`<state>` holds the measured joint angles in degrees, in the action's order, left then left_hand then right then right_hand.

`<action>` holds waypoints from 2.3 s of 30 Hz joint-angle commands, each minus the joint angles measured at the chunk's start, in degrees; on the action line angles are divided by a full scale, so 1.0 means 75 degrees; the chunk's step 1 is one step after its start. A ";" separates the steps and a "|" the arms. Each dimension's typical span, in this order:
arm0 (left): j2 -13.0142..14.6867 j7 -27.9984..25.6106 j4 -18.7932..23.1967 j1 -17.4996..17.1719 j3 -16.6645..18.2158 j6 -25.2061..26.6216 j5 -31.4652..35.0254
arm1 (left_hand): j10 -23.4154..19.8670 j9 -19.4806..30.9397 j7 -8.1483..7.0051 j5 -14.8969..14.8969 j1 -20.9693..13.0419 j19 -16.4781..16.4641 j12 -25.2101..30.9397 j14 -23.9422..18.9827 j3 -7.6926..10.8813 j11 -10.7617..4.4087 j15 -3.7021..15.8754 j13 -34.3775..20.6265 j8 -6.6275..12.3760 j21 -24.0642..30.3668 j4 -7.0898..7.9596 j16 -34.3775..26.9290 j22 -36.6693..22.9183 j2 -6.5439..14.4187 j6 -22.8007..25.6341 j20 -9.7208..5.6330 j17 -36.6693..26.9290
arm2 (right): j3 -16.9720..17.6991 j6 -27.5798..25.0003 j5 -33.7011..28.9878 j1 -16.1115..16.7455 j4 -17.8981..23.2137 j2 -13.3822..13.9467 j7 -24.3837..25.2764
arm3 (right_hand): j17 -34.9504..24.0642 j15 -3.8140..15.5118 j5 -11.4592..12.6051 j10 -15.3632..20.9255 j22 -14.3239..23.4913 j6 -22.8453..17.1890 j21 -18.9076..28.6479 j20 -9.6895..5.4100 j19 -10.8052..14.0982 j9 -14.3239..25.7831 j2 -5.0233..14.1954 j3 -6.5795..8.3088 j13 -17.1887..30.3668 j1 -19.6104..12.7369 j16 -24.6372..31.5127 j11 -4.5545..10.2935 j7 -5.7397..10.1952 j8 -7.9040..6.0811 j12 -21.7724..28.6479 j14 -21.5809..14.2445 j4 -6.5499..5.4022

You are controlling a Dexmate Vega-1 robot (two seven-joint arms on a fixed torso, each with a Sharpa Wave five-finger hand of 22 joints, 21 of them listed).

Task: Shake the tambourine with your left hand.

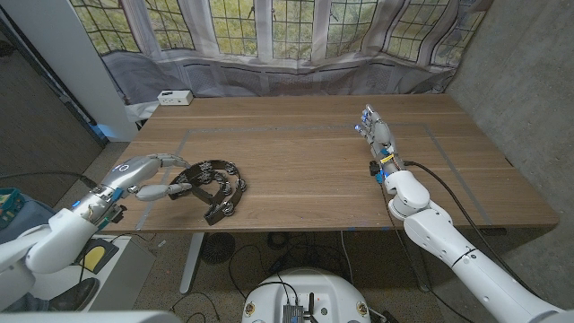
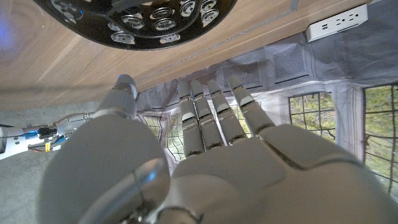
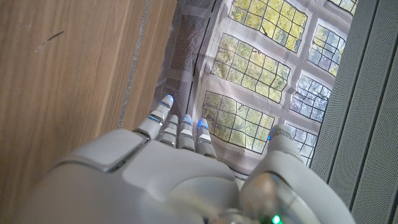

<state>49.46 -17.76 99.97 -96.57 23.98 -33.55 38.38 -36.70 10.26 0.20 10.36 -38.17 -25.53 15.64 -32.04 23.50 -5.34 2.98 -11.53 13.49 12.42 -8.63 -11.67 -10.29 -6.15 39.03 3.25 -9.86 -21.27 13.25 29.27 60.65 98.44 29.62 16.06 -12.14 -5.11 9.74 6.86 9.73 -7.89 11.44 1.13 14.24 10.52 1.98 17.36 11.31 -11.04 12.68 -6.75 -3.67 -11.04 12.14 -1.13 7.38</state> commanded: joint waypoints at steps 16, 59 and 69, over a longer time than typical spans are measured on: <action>0.0624 0.1900 0.0893 -0.0033 0.0465 0.0541 0.1339 | 0.0805 0.0051 -0.0399 0.0122 -0.1711 0.0120 -0.0521 0.0588 0.0110 -0.0327 0.0366 -0.0013 -0.0430 -0.0155 -0.0219 0.0187 0.0023 -0.0120 -0.1110 -0.0244 -0.0007 | 0.0031 -0.0080 -0.0103 0.0053 0.0098 -0.0132 0.0297 | -0.0005 -0.0020 0.0058 0.0067 0.0032 -0.0061 -0.0003 0.0017 0.0055 0.0026 0.0093 -0.0023 0.0040 -0.0057 -0.0023 -0.0003 0.0038 -0.0033 0.0007 -0.0017 0.0022; 0.1662 0.2208 0.0123 0.1087 -0.0991 0.0056 0.0694 | 0.0748 0.0068 -0.0085 0.0096 -0.2805 -0.0791 -0.0449 0.0336 -0.0121 -0.0064 0.0331 -0.0096 -0.0366 0.0073 -0.0166 0.0099 -0.0018 0.0195 -0.1160 -0.0561 -0.0026 | 0.0037 -0.0087 -0.0147 0.0187 0.0109 -0.0162 0.0415 | 0.0002 -0.0012 0.0047 0.0069 0.0031 -0.0042 -0.0009 -0.0001 0.0068 0.0027 0.0131 -0.0014 0.0044 -0.0135 -0.0039 -0.0008 0.0025 -0.0017 -0.0009 -0.0031 0.0059; 0.1976 0.1928 -0.0020 0.1264 -0.1414 0.0087 0.0854 | 0.0686 0.0073 -0.0165 0.0098 -0.2978 -0.0847 -0.0416 0.0280 -0.0191 -0.0120 0.0388 -0.0108 -0.0317 0.0074 -0.0129 0.0080 -0.0019 0.0210 -0.1081 -0.0632 -0.0029 | -0.0011 -0.0133 -0.0169 0.0151 0.0104 -0.0190 0.0422 | -0.0001 -0.0017 0.0045 0.0063 0.0032 -0.0040 -0.0011 0.0010 0.0068 0.0027 0.0139 -0.0019 0.0045 -0.0139 -0.0041 -0.0003 0.0022 -0.0015 -0.0015 -0.0032 0.0058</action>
<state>62.09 -1.21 100.99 -88.47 16.34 -33.17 43.73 -31.20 10.54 -0.62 10.80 -60.04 -31.78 12.48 -29.98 22.50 -5.73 2.80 -12.14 10.79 13.09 -9.85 -11.01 -10.27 -4.51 30.46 -1.03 -9.88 -21.06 12.58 28.13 61.87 99.13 28.46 19.02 -11.99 -5.11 9.97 6.85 9.73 -8.19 11.46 1.13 14.24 10.52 2.81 17.09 11.31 -11.87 12.68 -6.75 -3.37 -11.04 12.14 -1.11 7.65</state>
